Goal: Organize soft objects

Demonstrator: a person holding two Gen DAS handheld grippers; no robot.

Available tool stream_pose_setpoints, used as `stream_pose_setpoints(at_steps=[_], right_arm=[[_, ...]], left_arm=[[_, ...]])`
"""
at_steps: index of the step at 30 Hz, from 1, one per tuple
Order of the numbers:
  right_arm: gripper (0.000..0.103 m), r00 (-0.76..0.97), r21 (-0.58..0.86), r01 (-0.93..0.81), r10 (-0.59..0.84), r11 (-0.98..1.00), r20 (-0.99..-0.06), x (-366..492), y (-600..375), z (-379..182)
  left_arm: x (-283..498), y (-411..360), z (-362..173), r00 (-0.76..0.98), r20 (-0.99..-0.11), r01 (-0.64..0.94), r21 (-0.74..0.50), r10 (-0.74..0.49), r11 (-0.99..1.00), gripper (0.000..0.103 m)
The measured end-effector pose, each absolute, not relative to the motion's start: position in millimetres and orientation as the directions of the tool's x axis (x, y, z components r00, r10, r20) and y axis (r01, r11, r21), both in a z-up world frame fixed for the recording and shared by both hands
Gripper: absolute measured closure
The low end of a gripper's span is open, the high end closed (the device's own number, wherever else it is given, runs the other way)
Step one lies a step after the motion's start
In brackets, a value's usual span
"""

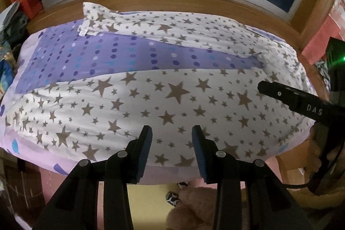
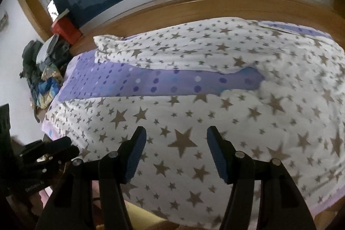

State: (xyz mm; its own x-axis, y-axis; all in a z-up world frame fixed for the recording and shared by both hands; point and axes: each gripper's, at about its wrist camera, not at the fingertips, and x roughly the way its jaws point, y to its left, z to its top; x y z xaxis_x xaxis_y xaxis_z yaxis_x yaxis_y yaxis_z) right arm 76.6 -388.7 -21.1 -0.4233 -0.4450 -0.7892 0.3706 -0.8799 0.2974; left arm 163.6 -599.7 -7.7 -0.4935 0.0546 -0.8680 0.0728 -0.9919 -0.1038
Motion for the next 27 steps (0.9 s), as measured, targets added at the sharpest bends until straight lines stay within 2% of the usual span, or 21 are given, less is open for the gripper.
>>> stream_pose_setpoints(at_steps=[9, 20, 27], right_arm=[[0.044, -0.361, 0.326, 0.351, -0.448, -0.878, -0.818, 72.9, -426.7, -30.2], [0.044, -0.400, 0.333, 0.177, -0.377, -0.926, -0.836, 103.6, -500.0, -21.7], [0.044, -0.434, 0.287, 0.170, -0.333, -0.943, -0.837, 126.1, -552.8, -14.6]], left_arm=[[172.2, -640.7, -14.1, -0.483, -0.872, 0.085, -0.141, 0.084, -0.986, 0.065], [181.9, -721.5, -2.0, -0.510, -0.838, -0.121, -0.153, 0.194, -0.981, 0.064], [185.5, -770.5, -3.8, -0.504, -0.829, -0.175, -0.176, 0.242, -0.969, 0.064]])
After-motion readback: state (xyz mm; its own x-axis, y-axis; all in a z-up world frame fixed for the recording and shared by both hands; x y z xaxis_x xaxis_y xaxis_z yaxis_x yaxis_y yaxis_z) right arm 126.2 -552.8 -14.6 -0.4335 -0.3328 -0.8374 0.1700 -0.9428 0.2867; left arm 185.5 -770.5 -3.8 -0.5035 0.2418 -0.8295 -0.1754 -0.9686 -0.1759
